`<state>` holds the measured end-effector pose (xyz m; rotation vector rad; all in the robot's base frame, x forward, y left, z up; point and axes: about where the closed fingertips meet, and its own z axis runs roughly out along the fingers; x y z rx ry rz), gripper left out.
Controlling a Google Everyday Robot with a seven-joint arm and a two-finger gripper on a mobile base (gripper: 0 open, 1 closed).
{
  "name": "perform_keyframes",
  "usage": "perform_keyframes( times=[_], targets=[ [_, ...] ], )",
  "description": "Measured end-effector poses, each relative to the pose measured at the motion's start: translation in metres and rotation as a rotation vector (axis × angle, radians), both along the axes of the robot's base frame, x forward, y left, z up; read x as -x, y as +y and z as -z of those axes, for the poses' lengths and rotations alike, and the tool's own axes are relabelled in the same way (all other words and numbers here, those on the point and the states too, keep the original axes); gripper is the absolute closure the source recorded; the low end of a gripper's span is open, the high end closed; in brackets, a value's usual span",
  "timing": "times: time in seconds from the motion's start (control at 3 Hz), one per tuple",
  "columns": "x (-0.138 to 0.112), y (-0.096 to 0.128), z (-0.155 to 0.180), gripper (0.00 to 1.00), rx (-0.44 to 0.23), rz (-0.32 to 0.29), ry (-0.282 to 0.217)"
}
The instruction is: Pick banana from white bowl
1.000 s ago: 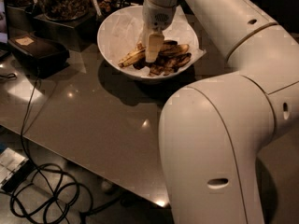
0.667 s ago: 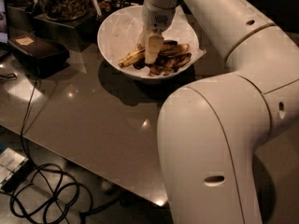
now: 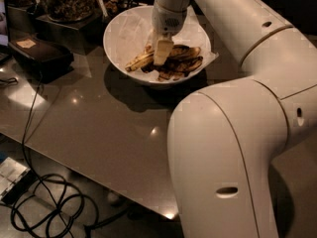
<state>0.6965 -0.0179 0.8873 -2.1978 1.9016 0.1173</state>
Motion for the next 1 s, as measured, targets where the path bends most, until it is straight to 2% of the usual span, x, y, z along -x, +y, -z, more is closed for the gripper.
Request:
perform_keyframes(
  times=[0.33, 0.67, 1.0],
  targets=[
    [0.001, -0.005, -0.005, 1.0, -0.004, 0.026, -0.01],
    [-0.005, -0.001, -0.003, 1.0, -0.014, 0.027, -0.028],
    [-0.001, -0.003, -0.021, 1.0, -0.084, 0.048, -0.062]
  ],
)
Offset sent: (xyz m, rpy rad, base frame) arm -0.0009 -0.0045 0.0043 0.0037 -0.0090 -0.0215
